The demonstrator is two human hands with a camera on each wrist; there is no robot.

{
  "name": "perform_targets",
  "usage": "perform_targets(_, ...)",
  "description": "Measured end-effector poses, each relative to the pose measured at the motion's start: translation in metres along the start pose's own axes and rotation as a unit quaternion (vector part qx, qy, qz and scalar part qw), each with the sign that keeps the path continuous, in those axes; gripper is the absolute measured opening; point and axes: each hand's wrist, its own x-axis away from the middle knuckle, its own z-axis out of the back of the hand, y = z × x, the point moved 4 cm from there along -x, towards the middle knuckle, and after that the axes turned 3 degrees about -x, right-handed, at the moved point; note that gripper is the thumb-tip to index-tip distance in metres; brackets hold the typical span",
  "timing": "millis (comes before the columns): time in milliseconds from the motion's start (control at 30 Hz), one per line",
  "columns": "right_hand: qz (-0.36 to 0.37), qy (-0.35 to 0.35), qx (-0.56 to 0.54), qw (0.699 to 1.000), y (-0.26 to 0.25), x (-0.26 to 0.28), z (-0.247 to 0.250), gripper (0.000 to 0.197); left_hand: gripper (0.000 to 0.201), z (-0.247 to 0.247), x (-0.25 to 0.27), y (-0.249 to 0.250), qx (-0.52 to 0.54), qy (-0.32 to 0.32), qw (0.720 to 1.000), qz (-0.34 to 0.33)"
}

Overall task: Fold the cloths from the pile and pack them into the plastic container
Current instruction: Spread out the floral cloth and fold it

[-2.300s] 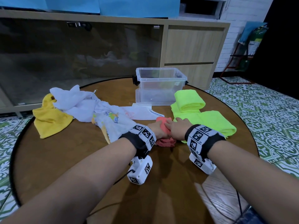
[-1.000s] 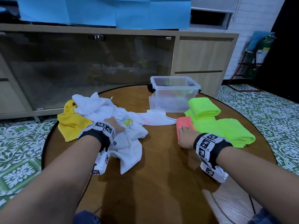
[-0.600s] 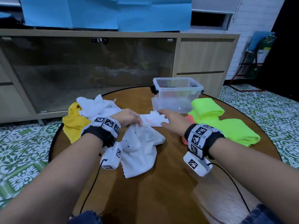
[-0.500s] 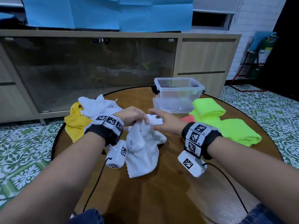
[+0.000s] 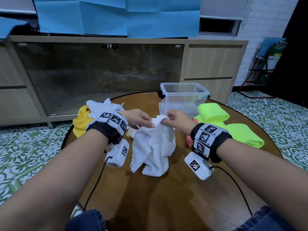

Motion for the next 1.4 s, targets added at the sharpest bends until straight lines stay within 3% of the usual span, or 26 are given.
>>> perform_targets(167, 0.004, -0.021, -0.074, 0.997, -0.008, 0.003, 0.009, 0.03, 0.017, 0.03, 0.008, 0.008, -0.025, 0.193, 0.979, -0.059)
perform_targets(333, 0.011, -0.055, -0.143, 0.988, -0.012, 0.01, 0.013, 0.026, 0.03, 0.045, 0.022, -0.002, 0.103, 0.273, 0.953, -0.084)
perform_targets(467, 0.011, -0.019, -0.029, 0.999, -0.011, 0.008, 0.017, 0.037, 0.045, 0.045, 0.024, -0.001, 0.188, 0.258, 0.941, -0.108)
perform_targets(567, 0.008, 0.01, -0.034, 0.999, -0.009, 0.007, 0.023, 0.039, 0.048, 0.04, 0.021, 0.007, 0.213, 0.25, 0.938, -0.107)
perform_targets(600, 0.004, 0.02, -0.037, 0.999, -0.008, 0.008, 0.026, 0.037, 0.05, 0.039, 0.02, 0.009, 0.2, 0.26, 0.94, -0.1)
perform_targets(733, -0.004, 0.052, 0.014, 0.999, 0.003, 0.01, 0.04, 0.016, 0.028, 0.035, 0.022, 0.011, 0.031, 0.287, 0.954, -0.082)
perform_targets(800, -0.015, 0.077, 0.059, 0.995, 0.013, 0.012, 0.049, 0.016, 0.017, 0.033, 0.022, 0.0, -0.097, 0.247, 0.963, -0.054)
perform_targets(867, -0.026, 0.106, 0.097, 0.989, 0.02, 0.015, 0.06, 0.017, 0.02, 0.03, 0.021, -0.014, -0.188, 0.167, 0.968, -0.018)
perform_targets(933, -0.032, 0.108, 0.11, 0.988, 0.02, 0.017, 0.067, 0.02, 0.028, 0.029, 0.023, -0.023, -0.205, 0.144, 0.968, -0.002)
perform_targets(1000, -0.04, 0.049, 0.111, 0.992, 0.02, 0.018, 0.067, 0.035, 0.012, 0.036, 0.029, -0.028, -0.137, 0.206, 0.969, 0.009)
perform_targets(1067, -0.055, -0.023, 0.122, 0.991, 0.023, 0.021, 0.063, 0.046, 0.016, 0.051, 0.036, -0.043, -0.036, 0.3, 0.952, 0.042)
perform_targets(1133, -0.063, -0.048, 0.142, 0.987, 0.03, 0.021, 0.062, 0.048, 0.019, 0.064, 0.043, -0.06, 0.04, 0.366, 0.928, 0.064)
perform_targets(1300, -0.087, -0.02, 0.187, 0.978, 0.044, 0.017, 0.073, 0.043, 0.023, 0.078, 0.056, -0.085, 0.135, 0.493, 0.854, 0.102)
perform_targets(1400, -0.088, 0.015, 0.098, 0.991, 0.049, 0.017, 0.08, 0.046, 0.03, 0.077, 0.06, -0.089, 0.168, 0.547, 0.813, 0.109)
